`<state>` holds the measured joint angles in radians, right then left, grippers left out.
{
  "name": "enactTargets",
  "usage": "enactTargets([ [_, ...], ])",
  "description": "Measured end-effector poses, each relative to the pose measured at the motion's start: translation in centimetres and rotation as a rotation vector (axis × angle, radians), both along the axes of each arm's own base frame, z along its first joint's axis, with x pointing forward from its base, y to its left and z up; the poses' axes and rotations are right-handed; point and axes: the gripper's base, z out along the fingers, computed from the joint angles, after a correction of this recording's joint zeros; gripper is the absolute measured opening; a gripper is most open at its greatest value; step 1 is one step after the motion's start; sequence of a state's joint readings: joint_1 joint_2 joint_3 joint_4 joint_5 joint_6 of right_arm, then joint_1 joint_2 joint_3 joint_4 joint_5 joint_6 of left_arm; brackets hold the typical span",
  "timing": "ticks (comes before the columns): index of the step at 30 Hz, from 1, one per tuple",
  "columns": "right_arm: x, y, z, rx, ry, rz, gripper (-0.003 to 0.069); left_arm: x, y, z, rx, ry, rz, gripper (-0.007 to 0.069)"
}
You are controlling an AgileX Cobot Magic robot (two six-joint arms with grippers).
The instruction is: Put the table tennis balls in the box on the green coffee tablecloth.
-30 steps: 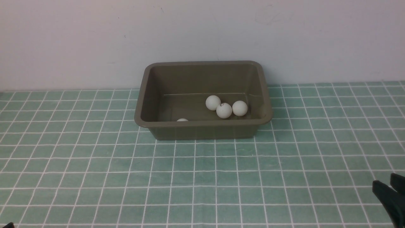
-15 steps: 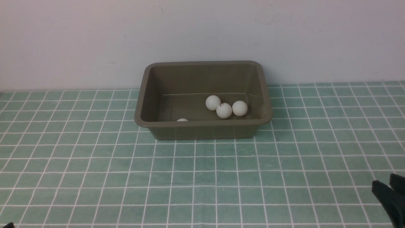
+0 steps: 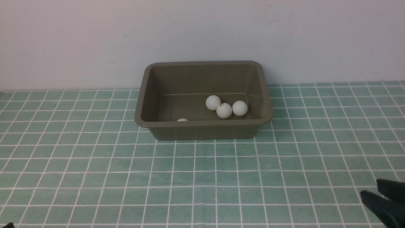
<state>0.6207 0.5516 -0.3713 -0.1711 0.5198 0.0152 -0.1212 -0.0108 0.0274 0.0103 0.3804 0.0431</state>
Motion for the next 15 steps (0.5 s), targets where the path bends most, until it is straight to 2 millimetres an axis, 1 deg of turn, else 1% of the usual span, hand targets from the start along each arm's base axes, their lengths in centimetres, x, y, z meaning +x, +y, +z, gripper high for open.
enactTargets([
  [5, -0.6, 0.8, -0.2, -0.003, 0.017, 0.126, 0.0221, 0.0, 0.0, 0.0, 0.000, 0.000, 0.000, 0.0461],
  [8, -0.9, 0.8, -1.6, -0.055, 0.027, 0.174, 0.0221, 0.0, 0.0, 0.0, 0.000, 0.000, 0.000, 0.0461],
  [11, -1.5, 0.4, -3.1, -0.059, 0.012, 0.179, 0.0221, 0.0, 0.0, 0.0, 0.000, 0.000, 0.000, 0.0461],
  [15, -2.7, -0.8, -4.2, 0.020, -0.114, 0.141, 0.0221, 0.0, 0.0, 0.0, 0.000, 0.000, 0.000, 0.0461],
])
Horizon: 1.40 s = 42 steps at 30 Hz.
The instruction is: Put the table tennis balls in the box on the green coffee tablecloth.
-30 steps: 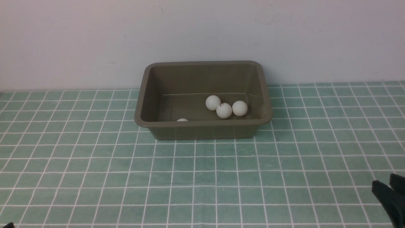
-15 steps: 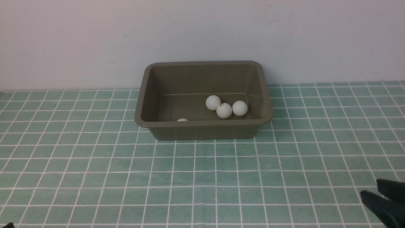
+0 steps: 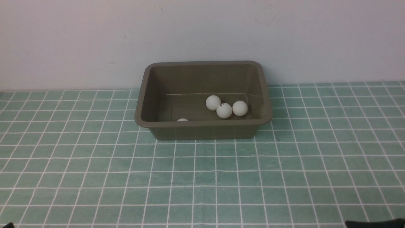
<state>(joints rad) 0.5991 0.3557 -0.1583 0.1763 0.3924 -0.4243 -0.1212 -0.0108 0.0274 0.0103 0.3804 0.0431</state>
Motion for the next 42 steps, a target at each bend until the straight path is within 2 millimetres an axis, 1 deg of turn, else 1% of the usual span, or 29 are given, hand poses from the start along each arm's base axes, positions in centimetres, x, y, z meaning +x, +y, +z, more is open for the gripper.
enactTargets([
  [3, -0.5, -1.1, -0.3, 0.056, -0.072, -0.094, 0.0221, 0.0, 0.0, 0.0, 0.000, 0.000, 0.000, 0.0461],
  [4, -0.6, -1.6, -0.3, 0.074, -0.088, -0.154, 0.0221, 0.0, 0.0, 0.0, 0.000, 0.000, 0.000, 0.0461],
  [10, -1.2, -3.3, 0.2, 0.139, -0.181, -0.394, 0.0221, 0.0, 0.0, 0.0, 0.000, 0.000, 0.000, 0.0461],
  [13, -1.5, -4.0, -0.3, 0.150, -0.203, -0.508, 0.0221, 0.0, 0.0, 0.0, 0.000, 0.000, 0.000, 0.0461],
  [17, -1.6, -4.5, -0.9, 0.166, -0.213, -0.615, 0.0221, 0.0, 0.0, 0.0, 0.000, 0.000, 0.000, 0.0461],
  [24, -1.4, -4.6, -3.6, 0.147, -0.115, -0.647, 0.0221, 0.0, 0.0, 0.0, 0.000, 0.000, 0.000, 0.0461],
  [42, -1.3, -4.7, -3.7, 0.167, -0.118, -0.663, 0.0221, 0.0, 0.0, 0.0, -0.002, 0.000, 0.001, 0.0461],
])
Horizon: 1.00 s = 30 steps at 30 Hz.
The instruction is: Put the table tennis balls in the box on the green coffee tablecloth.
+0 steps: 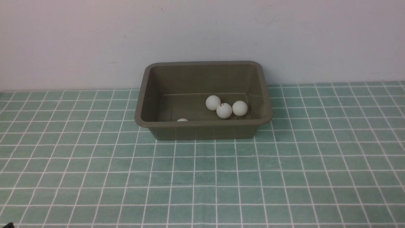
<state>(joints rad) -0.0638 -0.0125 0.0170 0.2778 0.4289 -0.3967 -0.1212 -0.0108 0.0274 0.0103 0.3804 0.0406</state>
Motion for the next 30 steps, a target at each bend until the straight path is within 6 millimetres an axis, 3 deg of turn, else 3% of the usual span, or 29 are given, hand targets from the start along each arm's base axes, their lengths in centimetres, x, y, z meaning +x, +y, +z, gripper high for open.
enactTargets([
  [10, 0.00, -0.80, 0.07, 0.035, -0.008, -0.099, 0.0221, 0.00, 0.00, 0.00, 0.000, 0.000, 0.000, 0.0461],
  [30, -0.01, -0.92, 0.08, 0.024, -0.010, -0.110, 0.0221, 0.00, 0.00, 0.00, 0.000, 0.000, 0.000, 0.0461],
])
